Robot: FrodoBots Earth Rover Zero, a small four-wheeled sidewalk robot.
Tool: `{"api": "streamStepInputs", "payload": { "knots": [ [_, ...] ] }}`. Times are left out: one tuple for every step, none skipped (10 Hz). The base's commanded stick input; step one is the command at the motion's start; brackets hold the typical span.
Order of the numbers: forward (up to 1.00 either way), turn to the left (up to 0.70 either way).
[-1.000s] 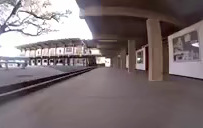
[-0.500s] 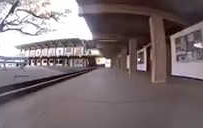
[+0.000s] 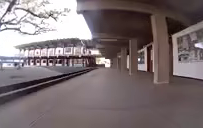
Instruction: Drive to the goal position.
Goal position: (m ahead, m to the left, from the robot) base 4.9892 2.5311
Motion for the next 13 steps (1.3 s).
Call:
{"api": "streamStepInputs", "payload": {
  "knots": [
    [0.5,0.0],
    [0.5,0.0],
    [0.5,0.0],
    [0.5,0.0],
    [0.5,0.0],
    [0.5,0.0],
    [0.5,0.0],
    [0.5,0.0],
    [0.5,0.0],
    [0.5,0.0],
    [0.5,0.0],
    [0.5,0.0],
    [0.5,0.0]
  ]
}}
